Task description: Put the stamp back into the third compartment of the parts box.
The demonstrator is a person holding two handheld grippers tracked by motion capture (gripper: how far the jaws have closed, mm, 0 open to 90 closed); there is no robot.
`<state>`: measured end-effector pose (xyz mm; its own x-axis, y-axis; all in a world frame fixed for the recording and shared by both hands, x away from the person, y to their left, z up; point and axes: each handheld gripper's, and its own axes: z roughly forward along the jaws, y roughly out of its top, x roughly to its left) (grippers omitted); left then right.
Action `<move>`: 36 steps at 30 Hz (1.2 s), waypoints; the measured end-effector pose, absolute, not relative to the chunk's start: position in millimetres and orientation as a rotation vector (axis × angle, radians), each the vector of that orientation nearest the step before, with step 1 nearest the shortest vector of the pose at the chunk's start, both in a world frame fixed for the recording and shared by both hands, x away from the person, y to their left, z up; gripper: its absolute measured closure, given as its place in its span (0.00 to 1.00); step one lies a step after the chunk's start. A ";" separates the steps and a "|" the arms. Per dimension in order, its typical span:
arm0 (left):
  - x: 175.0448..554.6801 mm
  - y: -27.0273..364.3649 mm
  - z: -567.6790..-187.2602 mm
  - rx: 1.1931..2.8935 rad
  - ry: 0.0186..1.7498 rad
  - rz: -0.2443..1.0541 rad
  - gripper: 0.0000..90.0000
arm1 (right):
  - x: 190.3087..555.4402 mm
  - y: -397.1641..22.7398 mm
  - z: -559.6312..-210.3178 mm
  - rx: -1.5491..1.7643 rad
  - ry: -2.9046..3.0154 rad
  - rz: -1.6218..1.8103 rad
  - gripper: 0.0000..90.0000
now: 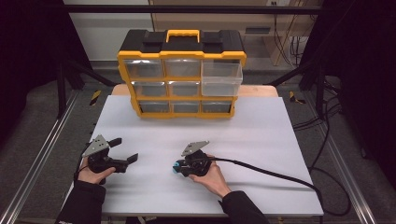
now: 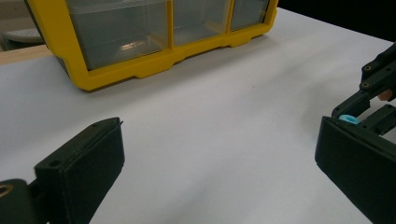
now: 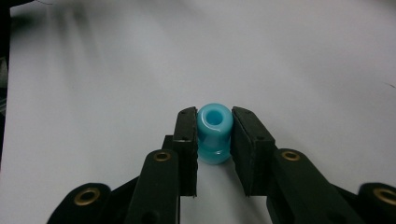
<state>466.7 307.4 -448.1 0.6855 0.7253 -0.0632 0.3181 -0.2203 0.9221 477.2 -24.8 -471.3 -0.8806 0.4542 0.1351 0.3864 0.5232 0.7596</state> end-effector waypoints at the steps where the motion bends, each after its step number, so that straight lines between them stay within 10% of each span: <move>1: 466.7 307.4 -448.1 1.814 0.826 0.469 0.01 | 477.2 -24.8 -471.3 0.739 2.671 1.301 0.80; 36: 466.2 306.2 -448.1 1.818 0.821 0.470 0.01 | 473.1 -34.9 -449.2 0.704 2.663 1.297 0.81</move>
